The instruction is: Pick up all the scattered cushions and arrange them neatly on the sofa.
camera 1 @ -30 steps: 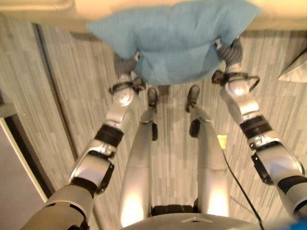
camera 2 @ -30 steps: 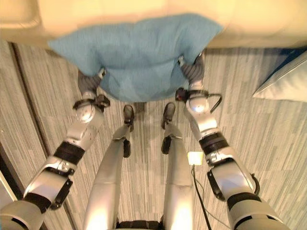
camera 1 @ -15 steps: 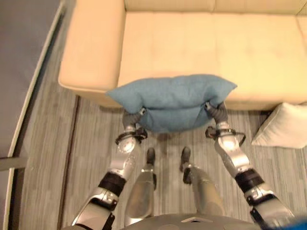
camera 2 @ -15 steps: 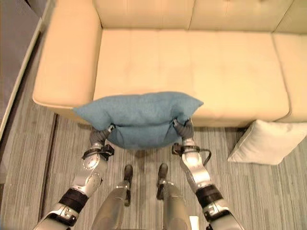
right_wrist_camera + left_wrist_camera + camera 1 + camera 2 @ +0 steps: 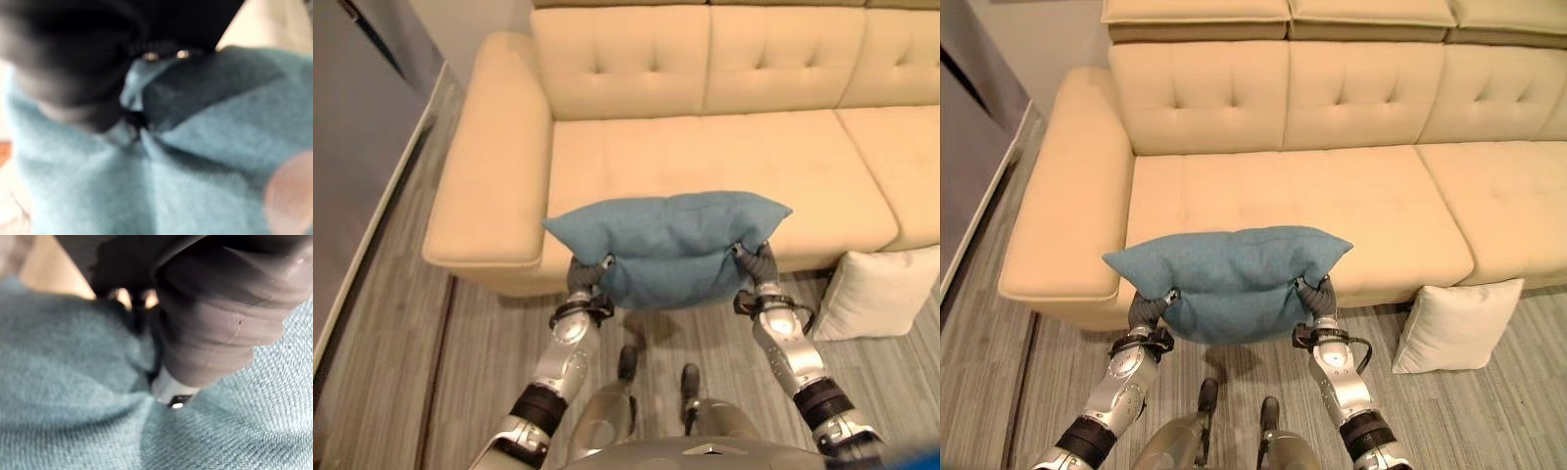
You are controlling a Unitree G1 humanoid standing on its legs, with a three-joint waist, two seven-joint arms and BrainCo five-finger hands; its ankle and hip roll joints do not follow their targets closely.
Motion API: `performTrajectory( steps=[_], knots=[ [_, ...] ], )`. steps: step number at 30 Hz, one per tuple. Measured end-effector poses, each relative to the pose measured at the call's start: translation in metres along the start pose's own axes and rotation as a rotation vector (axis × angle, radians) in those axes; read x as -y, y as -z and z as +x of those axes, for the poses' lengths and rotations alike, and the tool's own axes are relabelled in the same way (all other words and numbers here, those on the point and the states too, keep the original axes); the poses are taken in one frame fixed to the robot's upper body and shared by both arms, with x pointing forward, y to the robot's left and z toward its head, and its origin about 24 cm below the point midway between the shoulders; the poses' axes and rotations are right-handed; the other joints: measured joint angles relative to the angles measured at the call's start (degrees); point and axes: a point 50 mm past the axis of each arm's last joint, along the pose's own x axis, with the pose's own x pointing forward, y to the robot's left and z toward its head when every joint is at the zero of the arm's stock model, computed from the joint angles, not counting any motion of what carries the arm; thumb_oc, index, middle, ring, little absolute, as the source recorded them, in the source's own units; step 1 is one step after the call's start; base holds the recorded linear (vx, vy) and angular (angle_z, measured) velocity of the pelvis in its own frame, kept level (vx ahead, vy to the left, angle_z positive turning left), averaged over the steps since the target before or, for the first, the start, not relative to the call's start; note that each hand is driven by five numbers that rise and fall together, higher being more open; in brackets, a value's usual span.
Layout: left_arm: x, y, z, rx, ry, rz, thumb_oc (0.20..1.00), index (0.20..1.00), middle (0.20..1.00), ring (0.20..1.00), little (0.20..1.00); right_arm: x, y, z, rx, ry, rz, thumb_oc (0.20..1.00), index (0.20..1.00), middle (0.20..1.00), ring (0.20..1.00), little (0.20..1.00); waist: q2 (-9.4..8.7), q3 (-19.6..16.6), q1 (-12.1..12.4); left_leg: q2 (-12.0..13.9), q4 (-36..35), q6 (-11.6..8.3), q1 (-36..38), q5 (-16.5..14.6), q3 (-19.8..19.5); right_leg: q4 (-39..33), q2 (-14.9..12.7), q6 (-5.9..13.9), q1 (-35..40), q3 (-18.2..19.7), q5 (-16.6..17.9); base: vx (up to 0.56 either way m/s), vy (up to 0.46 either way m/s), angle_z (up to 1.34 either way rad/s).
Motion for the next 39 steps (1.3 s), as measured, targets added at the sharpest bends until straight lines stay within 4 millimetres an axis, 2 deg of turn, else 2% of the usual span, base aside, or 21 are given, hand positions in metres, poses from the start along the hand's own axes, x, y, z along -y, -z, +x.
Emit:
performTrajectory(
  steps=[2, 3, 5, 6, 7, 9, 10, 11, 13, 14, 15, 16, 18, 20, 23, 25, 27, 30, 32, 37, 39],
  knots=[
    [-0.002, 0.004, -0.003, -0.012, -0.002, 0.003, 0.200, 0.200, 0.200, 0.200, 0.200, 0.000, 0.002, -0.001, -0.015, -0.005, -0.005, 0.200, 0.200, 0.200, 0.200, 0.200, 0.28, 0.11, -0.03, -0.07, -0.17, 0.38, 2.18, -0.33, 0.42, 9.07, -1.12, 3.56, -2.49, -0.28, -1.91, 0.15, 0.190, -0.05],
    [-0.004, 0.002, -0.002, -0.007, 0.009, 0.027, 0.200, 0.200, 0.200, 0.200, 0.200, -0.003, 0.001, 0.000, -0.012, -0.012, 0.003, 0.200, 0.200, 0.200, 0.200, 0.200, 0.29, 0.25, 0.09, -0.73, 1.02, 2.10, 3.17, -3.40, 0.17, 15.16, -2.18, 4.69, -4.38, -0.21, -0.66, 0.20, 0.131, -0.04],
    [-0.008, -0.003, 0.000, 0.010, 0.002, 0.039, 0.200, 0.200, 0.200, 0.200, 0.200, -0.007, -0.004, 0.001, 0.009, -0.032, 0.008, 0.200, 0.200, 0.200, 0.200, 0.200, 1.13, 0.90, 1.40, -1.42, 0.48, 3.27, 5.70, -4.79, 0.48, 19.68, -5.01, 3.67, -7.69, -4.13, -0.99, 0.32, 0.067, -0.17],
    [-0.010, -0.007, 0.002, 0.025, -0.011, 0.032, 0.200, 0.200, 0.200, 0.200, 0.200, -0.010, -0.008, 0.000, 0.027, -0.050, 0.013, 0.200, 0.200, 0.200, 0.200, 0.200, 2.08, 1.47, 0.88, -1.46, 0.34, 3.52, 6.02, -5.18, 0.14, 17.41, -5.33, 3.18, -9.30, -4.75, -1.16, 0.40, -0.026, -0.12],
    [-0.010, -0.010, 0.004, 0.035, -0.008, 0.034, 0.200, 0.200, 0.200, 0.200, 0.200, -0.008, -0.008, 0.001, 0.023, -0.052, 0.005, 0.200, 0.200, 0.200, 0.200, 0.200, 2.66, 1.86, 0.40, -1.28, -0.50, 3.14, 7.32, -5.61, 0.05, 7.48, -4.80, 2.90, -9.75, -6.11, -0.64, 0.50, -0.070, 0.09],
    [-0.012, -0.010, 0.003, 0.036, -0.016, 0.032, 0.200, 0.200, 0.200, 0.200, 0.200, -0.009, -0.007, 0.000, 0.020, -0.061, 0.002, 0.200, 0.200, 0.200, 0.200, 0.200, 0.29, 2.13, -0.79, -2.35, -0.86, 2.25, 9.77, -8.30, -0.54, -17.38, -2.85, 3.36, -9.13, -6.19, 3.10, 0.48, -0.095, 0.25],
    [-0.012, -0.005, 0.001, 0.019, -0.022, 0.018, 0.200, 0.200, 0.200, 0.200, 0.200, -0.007, -0.007, 0.000, 0.016, -0.058, -0.003, 0.200, 0.200, 0.200, 0.200, 0.200, -0.46, 1.98, -1.07, -2.54, -0.19, 1.75, 10.41, -10.09, -1.32, -18.07, -2.61, 2.93, -9.08, -6.28, 4.36, 0.39, -0.085, 0.63],
    [-0.015, 0.006, -0.007, -0.017, -0.029, 0.010, 0.200, 0.200, 0.200, 0.200, 0.200, -0.003, -0.005, 0.001, 0.006, -0.050, -0.017, 0.200, 0.200, 0.200, 0.200, 0.200, -1.20, 1.46, -1.77, -2.11, -0.79, -0.05, 14.37, -11.57, -3.50, -15.05, -1.65, 0.79, -5.48, -6.22, 6.31, 0.48, -0.186, 0.76],
    [-0.011, 0.015, -0.012, -0.047, -0.024, -0.006, 0.200, 0.200, 0.200, 0.200, 0.200, 0.004, -0.006, 0.001, 0.006, -0.044, -0.043, 0.200, 0.200, 0.200, 0.200, 0.200, 0.22, 0.60, -1.59, 0.70, -0.28, -2.12, 17.49, -13.74, -5.45, -13.71, 1.52, -4.53, -2.60, -5.92, 13.73, 0.41, -0.256, 0.85],
    [0.000, 0.016, -0.010, -0.053, -0.001, -0.033, 0.200, 0.200, 0.200, 0.200, 0.200, 0.014, -0.004, 0.000, 0.000, -0.011, -0.044, 0.200, 0.200, 0.200, 0.200, 0.200, 0.36, 0.83, -2.40, 2.26, 10.01, -5.10, 12.83, -15.05, -6.87, -13.22, 1.53, -7.45, -0.17, -9.02, 11.30, 0.12, -0.142, 1.56],
    [0.012, 0.012, -0.007, -0.044, 0.046, -0.032, 0.200, 0.200, 0.200, 0.200, 0.200, 0.023, 0.000, -0.006, -0.011, 0.029, -0.031, 0.200, 0.200, 0.200, 0.200, 0.200, -0.92, 0.62, -3.02, 1.19, 25.86, -8.39, 4.40, -14.59, -6.75, -13.66, 0.64, -8.09, 1.51, -11.68, 10.31, 0.12, -0.105, 1.39],
    [0.014, 0.013, -0.009, -0.043, 0.058, -0.035, 0.200, 0.200, 0.200, 0.200, 0.200, 0.025, -0.001, -0.005, -0.008, 0.034, -0.035, 0.200, 0.200, 0.200, 0.200, 0.200, -1.25, 0.44, -2.02, 1.49, 30.09, -8.48, 2.13, -14.57, -6.14, -14.12, 1.26, -9.40, 2.54, -11.57, 9.66, 0.18, -0.124, 0.80],
    [0.013, 0.009, -0.007, -0.034, 0.066, -0.021, 0.200, 0.200, 0.200, 0.200, 0.200, 0.020, -0.009, 0.000, 0.023, 0.026, -0.028, 0.200, 0.200, 0.200, 0.200, 0.200, -1.88, 0.68, -0.45, 3.97, 26.23, -7.48, -1.39, -15.07, 0.06, -17.18, 3.61, -11.05, 6.28, -11.37, 7.54, 0.17, -0.054, -0.10],
    [0.009, 0.002, -0.005, -0.009, 0.065, -0.009, 0.200, 0.200, 0.200, 0.200, 0.200, 0.014, -0.019, 0.006, 0.057, 0.014, -0.015, 0.200, 0.200, 0.200, 0.200, 0.200, -2.51, 1.21, -0.39, 3.55, 16.86, -7.04, -2.85, -14.11, 0.06, -18.79, 4.44, -10.91, 8.31, -11.18, 7.65, 0.21, 0.020, -0.24],
    [0.007, -0.004, -0.001, 0.011, 0.068, 0.007, 0.200, 0.200, 0.200, 0.200, 0.200, 0.010, -0.019, 0.006, 0.057, 0.005, -0.016, 0.200, 0.200, 0.200, 0.200, 0.200, -2.98, 1.26, -0.44, 3.56, 7.11, -7.39, -1.38, -5.15, -0.31, -20.27, 5.14, -8.71, 12.51, -9.49, 6.26, 0.22, 0.077, -0.29],
    [0.008, -0.006, 0.000, 0.017, 0.074, 0.004, 0.200, 0.200, 0.200, 0.200, 0.200, 0.014, -0.020, 0.007, 0.061, 0.014, -0.026, 0.200, 0.200, 0.200, 0.200, 0.200, -2.97, 1.25, -0.45, 3.54, 3.75, -6.49, -0.28, -2.27, -0.09, -20.25, 5.12, -8.40, 13.48, -7.84, 6.06, 0.17, 0.130, -0.23],
    [0.008, -0.006, 0.000, 0.010, 0.072, 0.009, 0.200, 0.200, 0.200, 0.200, 0.200, 0.014, -0.018, 0.006, 0.055, 0.017, -0.026, 0.200, 0.200, 0.200, 0.200, 0.200, -2.36, 1.23, -1.17, 3.86, -4.88, -4.05, 5.93, 4.16, -0.27, -20.09, 5.64, -6.67, 15.85, -7.75, 5.00, 0.16, 0.170, -0.10],
    [0.004, -0.007, 0.001, 0.007, 0.070, 0.028, 0.200, 0.200, 0.200, 0.200, 0.200, 0.011, -0.019, 0.006, 0.060, 0.014, -0.030, 0.200, 0.200, 0.200, 0.200, 0.200, -2.39, 1.22, -1.66, 3.23, -7.86, -3.68, 9.88, 3.93, -0.48, -18.63, 4.78, -5.49, 17.36, -7.90, 4.78, 0.10, 0.197, 0.02],
    [0.000, -0.011, 0.003, 0.019, 0.067, 0.044, 0.200, 0.200, 0.200, 0.200, 0.200, 0.006, -0.022, 0.008, 0.076, -0.002, -0.042, 0.200, 0.200, 0.200, 0.200, 0.200, -2.34, 1.17, -0.21, 2.35, -7.84, -3.16, 10.92, 3.27, 0.30, -16.24, 3.13, -1.82, 16.71, -6.98, 3.42, 0.02, 0.158, -0.25],
    [-0.007, -0.027, 0.006, 0.077, 0.043, 0.039, 0.200, 0.200, 0.200, 0.200, 0.200, -0.002, -0.026, 0.012, 0.091, -0.041, -0.062, 0.200, 0.200, 0.200, 0.200, 0.200, -1.26, 1.40, 1.44, 1.51, -7.84, -2.55, 10.80, 2.68, 2.48, -10.94, 1.66, -0.34, 12.90, -5.60, 2.65, -0.02, 0.082, -0.29],
    [-0.008, -0.031, 0.008, 0.090, 0.046, 0.048, 0.200, 0.200, 0.200, 0.200, 0.200, -0.003, -0.027, 0.012, 0.091, -0.045, -0.065, 0.200, 0.200, 0.200, 0.200, 0.200, -0.65, 1.13, 1.29, 1.48, -7.85, -0.43, 10.80, 0.80, 2.85, -9.87, 1.44, 1.43, 12.32, -4.84, 0.92, 0.01, -0.014, -0.13]
  ],
)
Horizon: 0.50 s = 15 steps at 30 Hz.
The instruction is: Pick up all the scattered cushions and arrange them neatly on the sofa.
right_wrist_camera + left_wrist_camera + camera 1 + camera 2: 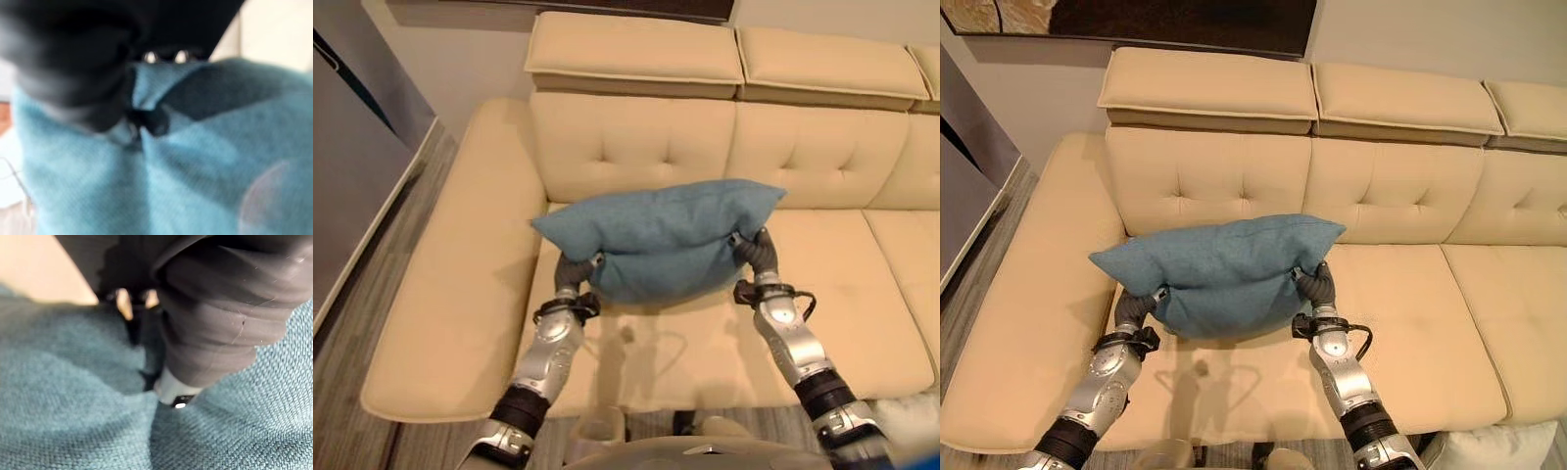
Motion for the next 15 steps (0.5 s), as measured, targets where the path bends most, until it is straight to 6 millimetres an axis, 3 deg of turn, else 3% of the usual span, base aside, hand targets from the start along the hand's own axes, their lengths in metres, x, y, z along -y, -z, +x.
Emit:
performTrajectory(
  steps=[3, 6, 10, 15],
  knots=[
    [-0.004, 0.004, -0.003, -0.012, -0.018, -0.006, 0.200, 0.200, 0.200, 0.200, 0.200, -0.001, 0.003, -0.001, -0.013, -0.007, -0.003, 0.200, 0.200, 0.200, 0.200, 0.200, 0.23, -0.28, 0.70, -0.95, -0.08, -0.62, -0.67, -0.33, 1.48, -4.23, -1.03, -0.94, 0.36, -0.23, 0.55, 0.03, -0.044, -0.30],
    [-0.002, 0.011, -0.007, -0.033, -0.022, -0.023, 0.200, 0.200, 0.200, 0.200, 0.200, 0.004, 0.008, -0.004, -0.034, 0.000, -0.022, 0.200, 0.200, 0.200, 0.200, 0.200, 1.05, -1.10, -0.30, -0.85, -0.17, -1.67, -2.54, 0.40, 1.03, -8.75, -0.45, -2.23, 0.98, -0.79, 3.89, 0.02, -0.061, 0.06],
    [0.005, 0.015, -0.009, -0.049, -0.010, -0.040, 0.200, 0.200, 0.200, 0.200, 0.200, 0.010, 0.007, -0.003, -0.031, 0.020, -0.057, 0.200, 0.200, 0.200, 0.200, 0.200, 1.33, -1.38, -1.69, -0.51, -0.31, -2.55, -4.87, 1.28, -0.49, -10.55, 0.06, -2.92, 0.25, -3.04, 5.05, -0.02, -0.080, 0.24],
    [0.017, 0.006, -0.001, -0.016, -0.001, -0.021, 0.200, 0.200, 0.200, 0.200, 0.200, 0.010, -0.001, 0.005, -0.001, 0.040, -0.064, 0.200, 0.200, 0.200, 0.200, 0.200, 2.04, -0.99, -1.85, 0.32, 0.05, -1.55, -8.77, 3.52, -1.37, -10.46, 1.00, -3.43, -3.33, -4.27, 5.38, -0.10, -0.069, 0.10]
  ],
)
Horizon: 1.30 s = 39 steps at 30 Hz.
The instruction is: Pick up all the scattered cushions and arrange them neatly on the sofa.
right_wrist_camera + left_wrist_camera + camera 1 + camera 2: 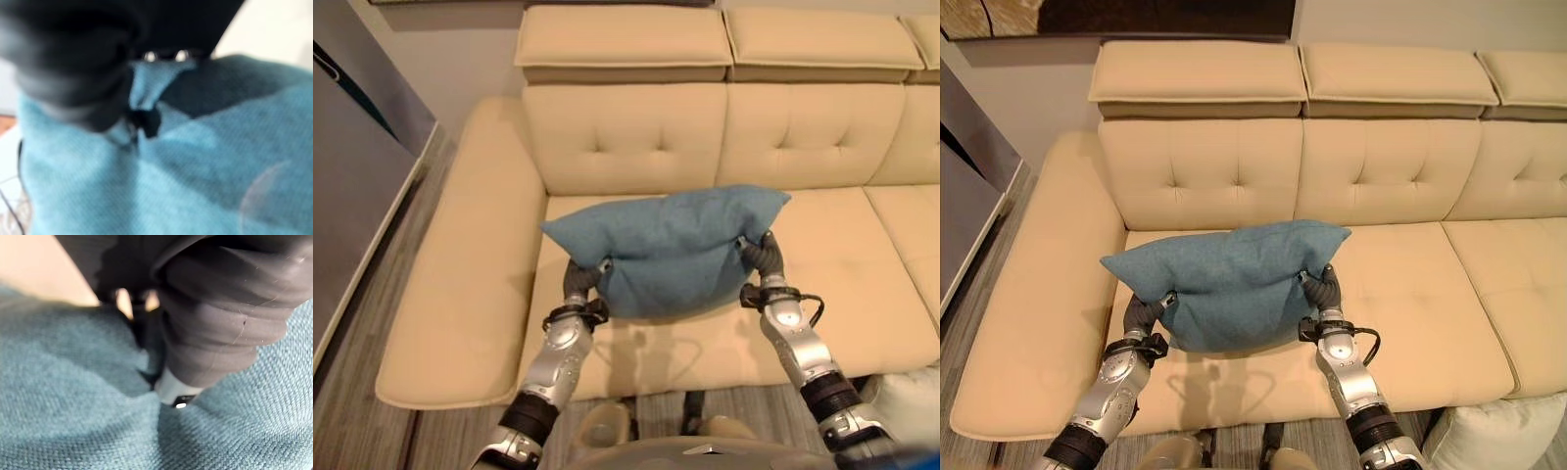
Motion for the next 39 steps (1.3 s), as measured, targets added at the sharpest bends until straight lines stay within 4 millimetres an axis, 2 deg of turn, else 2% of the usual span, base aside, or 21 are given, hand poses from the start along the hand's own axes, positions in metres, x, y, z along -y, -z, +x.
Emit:
performTrajectory(
  steps=[3, 5, 6, 9, 13, 14, 21, 27, 34, 35, 36, 37, 38, 39],
  knots=[
    [0.012, -0.023, 0.015, 0.079, 0.013, 0.024, 0.200, 0.200, 0.200, 0.200, 0.200, 0.000, -0.021, 0.021, 0.061, 0.001, -0.041, 0.200, 0.200, 0.200, 0.200, 0.200, 0.96, 0.90, 0.13, 0.49, -0.01, -0.05, -2.86, 0.90, 0.11, 0.43, 0.44, -0.40, -2.98, 0.14, 0.73, -0.06, -0.007, -0.03],
    [0.018, -0.046, 0.029, 0.149, 0.007, 0.040, 0.200, 0.200, 0.200, 0.200, 0.200, -0.002, -0.037, 0.035, 0.109, 0.006, -0.061, 0.200, 0.200, 0.200, 0.200, 0.200, 1.68, 1.61, 0.21, 0.80, 0.19, -0.15, -4.23, 1.26, 0.13, 1.15, 0.64, -0.80, -4.77, 0.19, 0.98, -0.06, 0.002, -0.03],
    [0.024, -0.067, 0.041, 0.208, 0.008, 0.053, 0.200, 0.200, 0.200, 0.200, 0.200, -0.002, -0.054, 0.046, 0.155, 0.019, -0.071, 0.200, 0.200, 0.200, 0.200, 0.200, 2.13, 1.91, 0.28, 1.02, 0.22, -0.38, -5.77, 1.54, 0.12, 1.37, 0.83, -0.88, -6.42, 0.16, 1.04, 0.00, 0.000, -0.03],
    [0.038, -0.107, 0.058, 0.318, 0.015, 0.070, 0.200, 0.200, 0.200, 0.200, 0.200, -0.001, -0.089, 0.065, 0.253, 0.017, -0.112, 0.200, 0.200, 0.200, 0.200, 0.200, 2.55, 2.48, 0.19, 1.25, 0.20, -0.77, -8.46, 2.03, 0.06, 1.62, 1.05, -0.96, -9.19, 0.24, 1.13, 0.00, 0.010, 0.00],
    [0.043, -0.139, 0.065, 0.415, 0.008, 0.076, 0.200, 0.200, 0.200, 0.200, 0.200, -0.003, -0.116, 0.075, 0.326, 0.028, -0.123, 0.200, 0.200, 0.200, 0.200, 0.200, 2.30, 2.92, 0.12, 1.26, 0.17, -0.65, -9.80, 2.14, 0.22, 1.67, 1.08, -1.59, -10.71, 0.44, 1.55, 0.02, 0.022, -0.03],
    [0.048, -0.156, 0.066, 0.469, 0.011, 0.074, 0.200, 0.200, 0.200, 0.200, 0.200, -0.004, -0.135, 0.080, 0.376, 0.038, -0.127, 0.200, 0.200, 0.200, 0.200, 0.200, 2.14, 4.32, 0.03, 1.27, 0.12, -0.64, -9.89, 2.15, 0.21, 1.64, 1.10, -1.61, -10.85, 0.57, 1.56, 0.02, 0.035, -0.05],
    [0.050, -0.176, 0.072, 0.520, 0.002, 0.099, 0.200, 0.200, 0.200, 0.200, 0.200, -0.006, -0.166, 0.089, 0.449, 0.043, -0.151, 0.200, 0.200, 0.200, 0.200, 0.200, 1.37, 4.90, 0.23, 1.21, 0.14, -0.62, -12.61, 2.16, -0.06, 1.55, 1.06, -1.63, -13.61, 0.82, 1.57, 0.00, 0.008, -0.01],
    [0.055, -0.181, 0.077, 0.531, 0.001, 0.119, 0.200, 0.200, 0.200, 0.200, 0.200, -0.008, -0.177, 0.096, 0.460, 0.061, -0.171, 0.200, 0.200, 0.200, 0.200, 0.200, 0.15, 7.27, 0.41, 1.19, 0.54, -0.63, -14.86, 2.17, -0.35, 1.77, 1.02, -1.62, -15.71, 0.72, 1.56, -0.02, -0.003, 0.01],
    [0.078, -0.238, 0.085, 0.654, 0.006, 0.121, 0.200, 0.200, 0.200, 0.200, 0.200, -0.004, -0.233, 0.109, 0.564, 0.125, -0.222, 0.200, 0.200, 0.200, 0.200, 0.200, -0.29, 8.19, 0.29, 1.29, 1.44, -0.77, -21.01, 3.30, -1.57, 3.54, 1.02, -1.84, -21.89, -0.18, 1.72, -0.03, -0.001, 0.05],
    [0.080, -0.243, 0.084, 0.662, 0.011, 0.110, 0.724, 0.724, 0.724, 0.724, 0.724, -0.004, -0.240, 0.109, 0.575, 0.129, -0.217, 0.200, 0.200, 0.200, 0.200, 0.200, -0.29, 8.21, 0.34, 1.31, 1.40, -0.79, -21.60, 3.44, -1.60, 3.84, 1.02, -1.84, -22.65, -0.20, 1.72, 0.00, 0.000, 0.00],
    [0.079, -0.246, 0.085, 0.667, 0.007, 0.109, 1.000, 1.000, 1.000, 1.000, 1.000, -0.004, -0.243, 0.110, 0.578, 0.140, -0.218, 0.391, 0.391, 0.391, 0.391, 0.391, -0.27, 8.36, 0.32, 1.31, 1.27, -0.76, -21.73, 3.52, -1.60, 3.93, 1.00, -1.84, -22.88, -0.18, 1.72, 0.00, 0.000, 0.00],
    [0.077, -0.248, 0.087, 0.665, -0.004, 0.136, 1.000, 1.000, 1.000, 1.000, 1.000, -0.003, -0.244, 0.114, 0.567, 0.155, -0.237, 0.950, 0.950, 0.950, 0.950, 0.950, -0.27, 8.38, 0.34, 1.29, 1.27, -0.75, -21.74, 3.52, -1.58, 3.95, 0.98, -1.85, -22.92, -0.16, 1.72, 0.00, 0.000, 0.00],
    [0.074, -0.258, 0.091, 0.671, -0.026, 0.189, 1.000, 1.000, 1.000, 1.000, 1.000, -0.001, -0.249, 0.118, 0.556, 0.183, -0.285, 1.000, 1.000, 1.000, 1.000, 1.000, -0.26, 8.37, 0.34, 1.28, 1.29, -0.76, -22.03, 3.52, -1.62, 4.00, 0.96, -1.83, -23.21, -0.17, 1.71, 0.00, 0.000, 0.00],
    [0.074, -0.266, 0.089, 0.692, -0.027, 0.197, 1.000, 1.000, 1.000, 1.000, 1.000, -0.002, -0.256, 0.118, 0.574, 0.190, -0.289, 1.000, 1.000, 1.000, 1.000, 1.000, -0.26, 8.37, 0.33, 1.29, 1.34, -0.77, -22.52, 3.53, -1.65, 4.10, 0.97, -1.83, -23.73, -0.18, 1.71, 0.00, 0.000, 0.00]
  ],
)
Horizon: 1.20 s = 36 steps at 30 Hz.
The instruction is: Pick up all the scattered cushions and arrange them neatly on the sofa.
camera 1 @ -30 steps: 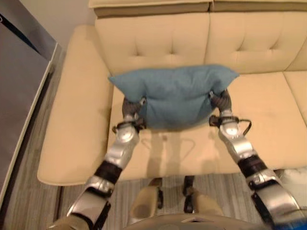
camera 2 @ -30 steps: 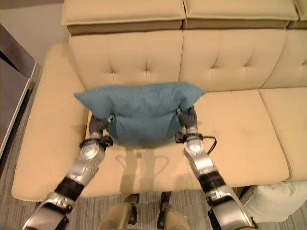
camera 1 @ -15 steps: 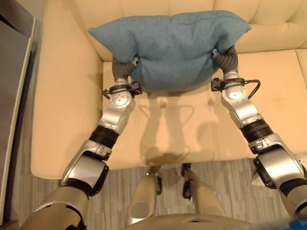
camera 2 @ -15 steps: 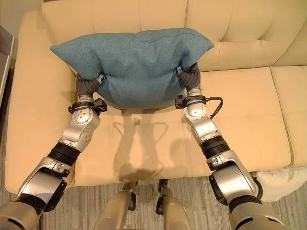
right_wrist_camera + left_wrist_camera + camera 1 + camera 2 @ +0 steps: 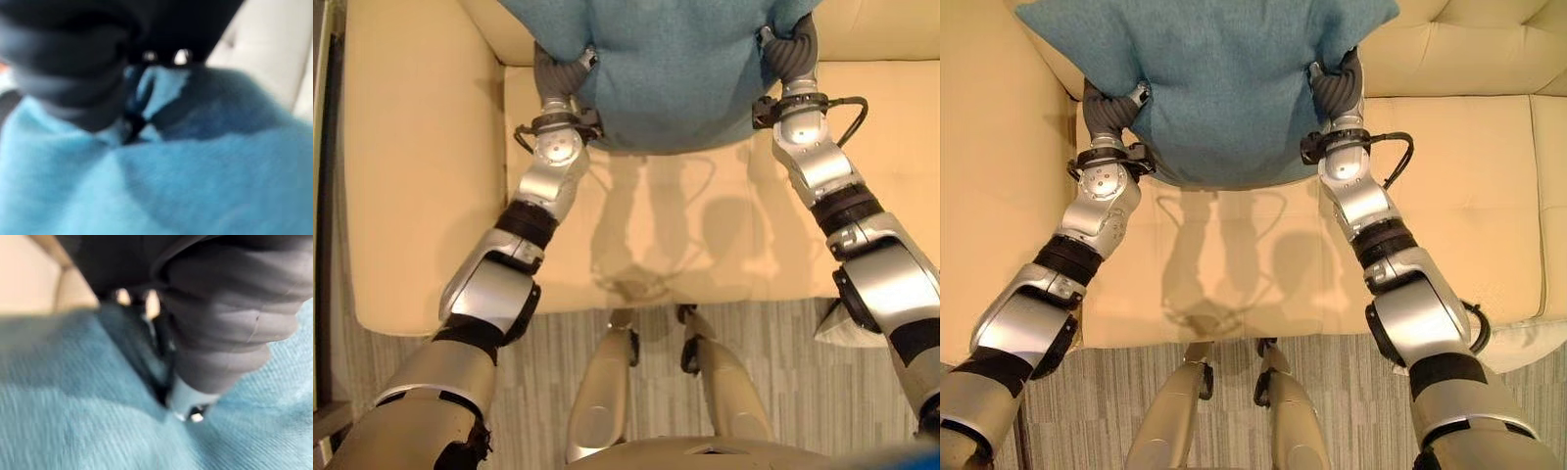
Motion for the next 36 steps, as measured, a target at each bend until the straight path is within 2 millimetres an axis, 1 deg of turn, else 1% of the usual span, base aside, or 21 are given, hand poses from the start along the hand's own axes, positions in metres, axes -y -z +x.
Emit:
performTrajectory(
  steps=[2, 5, 8, 11, 12, 14, 16, 18, 19, 21, 22, 23, 24, 25, 26, 28, 30, 32, 34, 35, 36],
  knots=[
    [-0.004, -0.015, 0.009, 0.038, -0.001, 0.016, 1.000, 1.000, 1.000, 1.000, 1.000, 0.004, -0.008, 0.006, 0.027, 0.023, -0.034, 1.000, 1.000, 1.000, 1.000, 1.000, 0.06, 0.01, 0.09, -0.03, -0.02, -0.12, -0.91, 0.29, -0.04, 0.04, -0.04, -0.05, -0.83, -0.05, 0.04, 0.00, 0.019, 0.01],
    [-0.021, -0.030, 0.022, 0.068, -0.044, 0.084, 1.000, 1.000, 1.000, 1.000, 1.000, 0.019, -0.007, 0.015, 0.003, 0.083, -0.116, 1.000, 1.000, 1.000, 1.000, 1.000, 0.41, 0.22, 0.33, -0.11, -0.07, -0.13, -1.23, 0.38, -0.32, 0.03, -0.09, -0.08, -1.04, -0.33, 0.06, 0.01, 0.016, 0.04],
    [-0.039, -0.039, 0.028, 0.085, -0.087, 0.120, 1.000, 1.000, 1.000, 1.000, 1.000, 0.043, -0.009, 0.023, 0.001, 0.137, -0.172, 1.000, 1.000, 1.000, 1.000, 1.000, 0.50, 0.21, 0.70, -0.28, 0.00, -0.19, -1.15, 0.43, -1.09, 0.03, -0.19, -0.07, -0.69, -0.36, 0.05, 0.03, 0.010, 0.07],
    [-0.052, -0.041, 0.030, 0.089, -0.109, 0.140, 1.000, 1.000, 1.000, 1.000, 1.000, 0.065, 0.000, 0.026, -0.043, 0.178, -0.224, 1.000, 1.000, 1.000, 1.000, 1.000, 0.52, 0.22, 1.42, -0.34, 0.04, -0.23, -0.77, 0.47, -1.61, 0.03, -0.20, -0.07, -0.20, -0.37, 0.05, 0.02, 0.009, 0.08],
    [-0.063, -0.043, 0.031, 0.091, -0.127, 0.143, 1.000, 1.000, 1.000, 1.000, 1.000, 0.075, 0.004, 0.026, -0.064, 0.197, -0.239, 1.000, 1.000, 1.000, 1.000, 1.000, 0.53, 0.22, 1.53, -0.41, 0.39, -0.23, -0.58, 0.48, -1.71, 0.04, -0.27, -0.07, 0.35, -0.37, 0.05, 0.02, 0.015, 0.14],
    [-0.076, -0.040, 0.030, 0.080, -0.158, 0.146, 1.000, 1.000, 1.000, 1.000, 1.000, 0.083, 0.007, 0.026, -0.078, 0.203, -0.249, 1.000, 1.000, 1.000, 1.000, 1.000, 0.55, 0.24, 1.45, -0.51, 0.92, -0.23, 0.00, 0.48, -1.77, 0.15, -0.39, -0.02, 1.30, -0.34, 0.02, 0.02, 0.008, 0.11],
    [-0.087, -0.027, 0.020, 0.055, -0.168, 0.132, 1.000, 1.000, 1.000, 1.000, 1.000, 0.083, 0.012, 0.021, -0.078, 0.185, -0.220, 1.000, 1.000, 1.000, 1.000, 1.000, 0.55, 0.24, 1.53, -0.57, 0.81, -0.23, 2.02, 0.48, -1.76, 0.21, -0.44, 0.27, 3.36, -0.30, -0.19, 0.04, -0.001, 0.06],
    [-0.093, -0.009, 0.009, 0.016, -0.172, 0.126, 1.000, 1.000, 1.000, 1.000, 1.000, 0.079, 0.024, 0.013, -0.099, 0.158, -0.213, 1.000, 1.000, 1.000, 1.000, 1.000, 0.53, 0.23, 1.46, -0.62, 0.75, -0.23, 3.86, 0.48, -1.77, 0.11, -0.47, 0.38, 5.27, -0.30, -0.27, 0.07, -0.020, 0.07],
    [-0.102, 0.014, -0.012, -0.032, -0.144, 0.115, 1.000, 1.000, 1.000, 1.000, 1.000, 0.077, 0.044, -0.004, -0.126, 0.105, -0.190, 1.000, 1.000, 1.000, 1.000, 1.000, 0.46, 0.18, 1.43, -0.73, 0.36, -0.25, 6.10, 0.45, -1.78, -0.04, -0.58, 1.30, 7.59, -0.18, -0.96, 0.10, -0.020, 0.08],
    [-0.109, 0.035, -0.037, -0.075, -0.122, 0.097, 1.000, 1.000, 1.000, 1.000, 1.000, 0.081, 0.070, -0.028, -0.174, 0.063, -0.190, 1.000, 1.000, 1.000, 1.000, 1.000, 0.40, 0.14, 1.62, -0.69, -0.32, -0.30, 8.13, 0.41, -1.83, -0.39, -0.46, 1.37, 9.49, -0.09, -1.46, 0.09, -0.003, 0.07],
    [-0.117, 0.048, -0.054, -0.111, -0.119, 0.093, 1.000, 1.000, 1.000, 1.000, 1.000, 0.081, 0.082, -0.045, -0.193, 0.049, -0.150, 1.000, 1.000, 1.000, 1.000, 1.000, 0.31, 0.10, 1.56, -0.63, -0.95, -0.33, 9.45, 0.38, -1.78, -0.40, -0.39, 1.49, 10.53, 0.00, -1.88, 0.15, -0.034, -0.02],
    [-0.133, 0.082, -0.092, -0.244, -0.130, 0.119, 1.000, 1.000, 1.000, 1.000, 1.000, 0.083, 0.120, -0.084, -0.310, -0.002, -0.163, 1.000, 1.000, 1.000, 1.000, 1.000, 0.30, 0.09, 1.44, -0.63, -1.31, -0.66, 11.80, 0.08, -1.64, -0.38, -0.44, 1.39, 12.61, 0.34, -2.34, 0.15, -0.027, -0.11],
    [-0.139, 0.092, -0.110, -0.276, -0.133, 0.112, 1.000, 1.000, 1.000, 1.000, 1.000, 0.083, 0.131, -0.100, -0.351, 0.009, -0.119, 1.000, 1.000, 1.000, 1.000, 1.000, 0.26, 0.05, 1.34, -0.33, -1.31, -1.94, 12.87, -0.89, -1.55, -0.06, -0.31, 1.48, 13.37, 0.65, -2.64, 0.17, -0.041, -0.10],
    [-0.144, 0.106, -0.136, -0.334, -0.144, 0.084, 1.000, 1.000, 1.000, 1.000, 1.000, 0.084, 0.146, -0.127, -0.408, 0.029, -0.055, 1.000, 1.000, 1.000, 1.000, 1.000, 0.13, -0.03, 1.16, -0.42, -1.34, -2.69, 14.38, -1.50, -1.59, -0.28, -0.38, 1.33, 15.07, 0.64, -2.76, 0.09, -0.027, -0.08],
    [-0.149, 0.134, -0.183, -0.469, -0.190, 0.052, 1.000, 1.000, 1.000, 1.000, 1.000, 0.082, 0.176, -0.178, -0.555, 0.024, -0.031, 1.000, 1.000, 1.000, 1.000, 1.000, 0.00, -0.46, 0.96, -0.60, -1.38, -2.66, 17.53, -2.32, -1.55, -1.18, -0.48, 1.31, 18.46, 0.70, -2.86, 0.07, -0.041, -0.04],
    [-0.163, 0.167, -0.250, -0.722, -0.166, 0.133, 1.000, 1.000, 1.000, 1.000, 1.000, 0.085, 0.210, -0.246, -0.779, -0.084, -0.107, 1.000, 1.000, 1.000, 1.000, 1.000, -0.02, -2.49, 0.81, -0.65, -1.40, -2.87, 19.50, -3.98, -1.61, -2.32, -0.38, 1.04, 20.92, 0.99, -3.46, 0.06, -0.045, -0.05],
    [-0.173, 0.181, -0.295, -0.869, -0.188, 0.145, 1.000, 1.000, 1.000, 1.000, 1.000, 0.089, 0.223, -0.284, -0.899, -0.109, -0.129, 1.000, 1.000, 1.000, 1.000, 1.000, -0.02, -4.24, 0.13, -0.46, -1.41, -2.86, 19.64, -4.00, -1.59, -2.47, -0.21, 0.89, 21.08, 1.06, -3.41, 0.04, -0.044, -0.02],
    [-0.188, 0.197, -0.358, -1.115, -0.216, 0.171, 1.000, 1.000, 1.000, 1.000, 1.000, 0.101, 0.237, -0.338, -1.079, -0.163, -0.196, 1.000, 1.000, 1.000, 1.000, 1.000, 0.68, -7.28, -0.28, -0.19, -1.42, -2.83, 21.17, -4.01, -1.50, -3.57, 0.14, 0.54, 23.01, 1.18, -2.89, 0.02, -0.087, -0.02],
    [-0.192, 0.205, -0.392, -1.252, -0.227, 0.202, 1.000, 1.000, 1.000, 1.000, 1.000, 0.099, 0.242, -0.366, -1.176, -0.192, -0.198, 1.000, 1.000, 1.000, 1.000, 1.000, 1.10, -9.77, -0.36, -0.17, -1.43, -2.58, 22.51, -4.35, -1.49, -4.18, 0.25, 0.59, 24.62, 1.17, -2.88, -0.02, -0.087, 0.00],
    [-0.193, 0.209, -0.422, -1.383, -0.234, 0.228, 1.000, 1.000, 1.000, 1.000, 1.000, 0.093, 0.244, -0.388, -1.244, -0.234, -0.196, 1.000, 1.000, 1.000, 1.000, 1.000, 1.42, -11.52, -0.91, -0.13, -1.65, -2.73, 23.62, -4.64, -1.50, -4.30, 0.31, 0.36, 25.84, 1.17, -3.23, -0.03, -0.049, 0.02],
    [-0.192, 0.209, -0.437, -1.453, -0.225, 0.240, 1.000, 1.000, 1.000, 1.000, 1.000, 0.091, 0.244, -0.400, -1.284, -0.268, -0.205, 1.000, 1.000, 1.000, 1.000, 1.000, 1.60, -12.48, -0.98, -0.10, -1.70, -2.72, 23.84, -4.68, -1.60, -4.34, 0.39, 0.26, 26.13, 1.09, -3.37, -0.08, -0.108, 0.03]
  ],
)
